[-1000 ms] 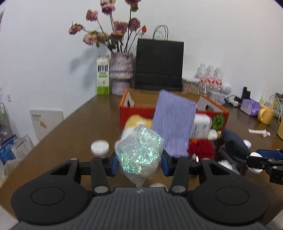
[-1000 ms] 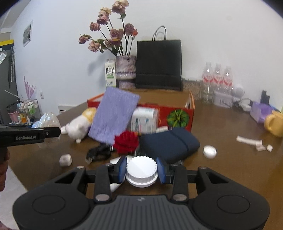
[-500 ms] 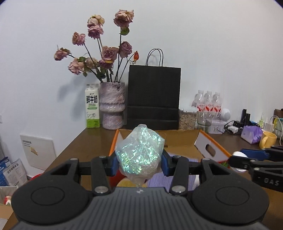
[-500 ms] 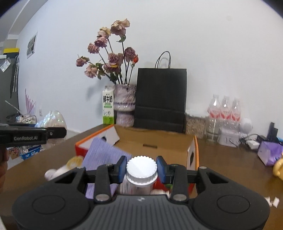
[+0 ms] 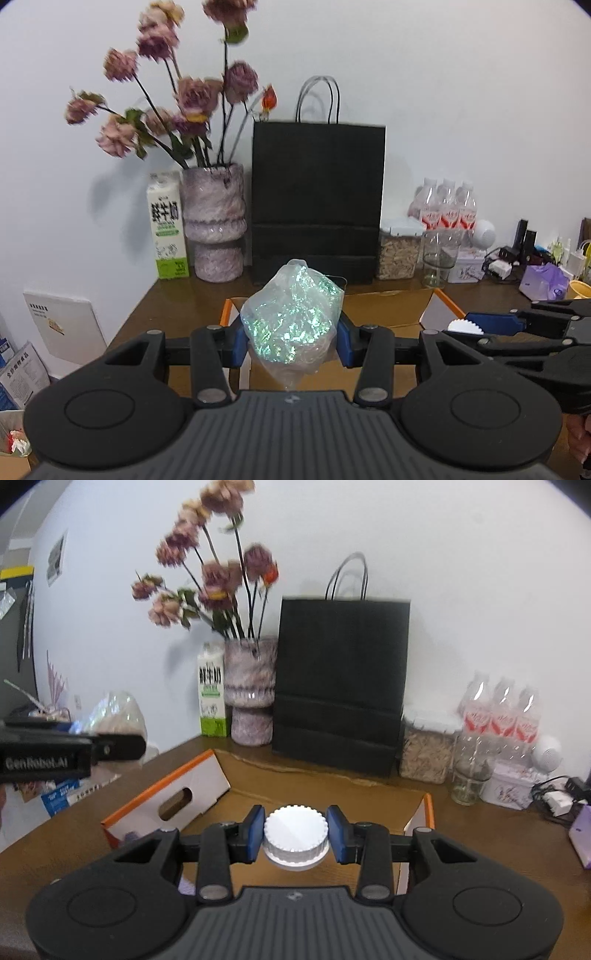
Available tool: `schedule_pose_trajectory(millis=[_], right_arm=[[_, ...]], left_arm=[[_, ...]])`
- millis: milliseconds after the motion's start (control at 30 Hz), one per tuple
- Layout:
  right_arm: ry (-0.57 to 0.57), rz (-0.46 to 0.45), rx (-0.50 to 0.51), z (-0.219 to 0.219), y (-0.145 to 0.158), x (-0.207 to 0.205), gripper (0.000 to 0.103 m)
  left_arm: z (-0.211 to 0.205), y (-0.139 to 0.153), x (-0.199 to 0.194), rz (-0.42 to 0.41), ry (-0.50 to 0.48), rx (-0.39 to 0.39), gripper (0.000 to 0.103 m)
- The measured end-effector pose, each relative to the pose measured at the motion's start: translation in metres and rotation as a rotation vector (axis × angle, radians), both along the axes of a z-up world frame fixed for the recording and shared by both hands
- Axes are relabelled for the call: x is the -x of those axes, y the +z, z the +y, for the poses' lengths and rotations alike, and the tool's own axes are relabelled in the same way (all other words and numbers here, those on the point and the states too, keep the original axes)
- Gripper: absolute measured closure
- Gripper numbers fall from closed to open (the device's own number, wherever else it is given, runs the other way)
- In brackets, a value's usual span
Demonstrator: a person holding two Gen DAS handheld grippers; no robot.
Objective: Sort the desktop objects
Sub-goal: 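Carry the white cap and iridescent bag with both grippers into the cardboard box, then open both grippers to drop the cap and bag into the box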
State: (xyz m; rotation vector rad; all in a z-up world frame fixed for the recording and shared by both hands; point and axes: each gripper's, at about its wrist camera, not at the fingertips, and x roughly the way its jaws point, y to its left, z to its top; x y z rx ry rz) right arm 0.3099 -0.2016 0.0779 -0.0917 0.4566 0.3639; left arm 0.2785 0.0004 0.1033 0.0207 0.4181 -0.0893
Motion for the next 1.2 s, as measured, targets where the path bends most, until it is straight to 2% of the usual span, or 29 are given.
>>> schedule_pose_trajectory(millis=[267, 600, 800, 1200], right_arm=[[0.019, 0.141, 0.086, 0.002, -0.022, -0.056, 0.068], [0.036, 0.297, 0.174, -0.003, -0.05, -0.103, 0.068], [0.037, 0.343, 0.2, -0.006, -0.06, -0.118, 0.068], [0.039, 0.388, 0.234, -0.004, -0.077, -0.128, 0.068]], left_arm=[[-0.008, -0.009, -0.061, 0.134, -0.021, -0.106, 0.057], [-0.016, -0.044, -0.115, 0.325, -0.073, -0.213, 0.057], [-0.015, -0.062, -0.136, 0.419, -0.092, -0.221, 0.057], [-0.02, -0.081, -0.15, 0.49, -0.099, -0.233, 0.055]])
